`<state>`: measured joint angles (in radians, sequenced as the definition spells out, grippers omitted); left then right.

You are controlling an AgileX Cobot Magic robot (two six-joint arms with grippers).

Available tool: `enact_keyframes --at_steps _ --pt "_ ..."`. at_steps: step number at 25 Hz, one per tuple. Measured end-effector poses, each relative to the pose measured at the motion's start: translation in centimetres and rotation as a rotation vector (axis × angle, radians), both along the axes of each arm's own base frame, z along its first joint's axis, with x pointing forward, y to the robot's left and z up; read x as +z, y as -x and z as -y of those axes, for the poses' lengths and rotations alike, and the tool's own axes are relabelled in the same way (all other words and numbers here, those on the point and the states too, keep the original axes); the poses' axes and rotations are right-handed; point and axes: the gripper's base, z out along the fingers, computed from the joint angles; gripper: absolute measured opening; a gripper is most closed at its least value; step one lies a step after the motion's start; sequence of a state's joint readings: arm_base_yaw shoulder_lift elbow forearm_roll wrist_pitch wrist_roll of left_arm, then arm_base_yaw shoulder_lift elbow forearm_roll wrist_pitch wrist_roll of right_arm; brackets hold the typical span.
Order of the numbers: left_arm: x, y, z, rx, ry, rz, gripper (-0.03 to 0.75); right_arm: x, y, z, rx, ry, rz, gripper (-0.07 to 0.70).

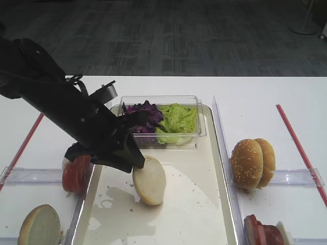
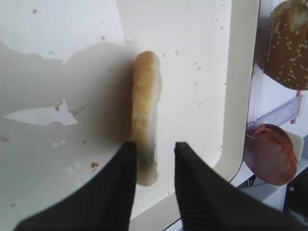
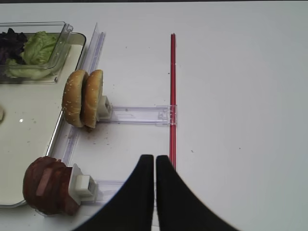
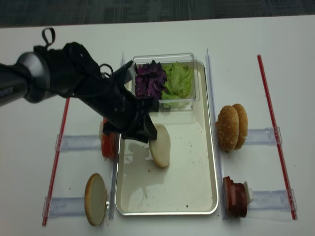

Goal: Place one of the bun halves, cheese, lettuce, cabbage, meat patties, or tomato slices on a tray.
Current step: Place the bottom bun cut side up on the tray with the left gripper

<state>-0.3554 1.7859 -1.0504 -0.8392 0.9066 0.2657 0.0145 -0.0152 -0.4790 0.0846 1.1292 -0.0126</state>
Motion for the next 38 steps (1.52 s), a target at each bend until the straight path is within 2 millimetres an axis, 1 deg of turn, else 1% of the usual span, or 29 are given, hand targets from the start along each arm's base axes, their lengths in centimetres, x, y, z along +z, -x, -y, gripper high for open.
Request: enact_keyframes --at_steps 3,4,10,15,18,31,35,38 --pt "0.8 0.0 -0.9 0.002 -0.002 0.011 0.183 0.0 0.0 0.0 0.000 0.000 0.000 0.483" --pt "0.8 0.0 -0.9 0.002 -0.002 0.011 0.183 0.0 0.0 0.0 0.000 0.000 0.000 0.483" --pt "3.2 0.2 -2.3 0.043 0.017 0.052 0.184 0.0 0.0 0.0 0.000 0.000 0.000 0.483" --pt "4.3 0.5 -2.8 0.048 0.026 0.077 0.184 0.0 0.0 0.0 0.000 0.000 0.000 0.483" --pt "4.7 0.8 -2.8 0.041 0.028 0.077 0.184 0.0 0.0 0.0 0.000 0.000 0.000 0.483" --pt "4.7 0.9 -2.9 0.035 0.026 0.063 0.186 0.0 0.0 0.0 0.000 0.000 0.000 0.483" --pt "5.5 1.2 -3.0 0.040 0.020 0.087 0.186 0.0 0.0 0.0 0.000 0.000 0.000 0.483" --pt "6.2 1.0 -3.5 0.040 -0.044 0.110 0.186 0.0 0.0 0.0 0.000 0.000 0.000 0.483"
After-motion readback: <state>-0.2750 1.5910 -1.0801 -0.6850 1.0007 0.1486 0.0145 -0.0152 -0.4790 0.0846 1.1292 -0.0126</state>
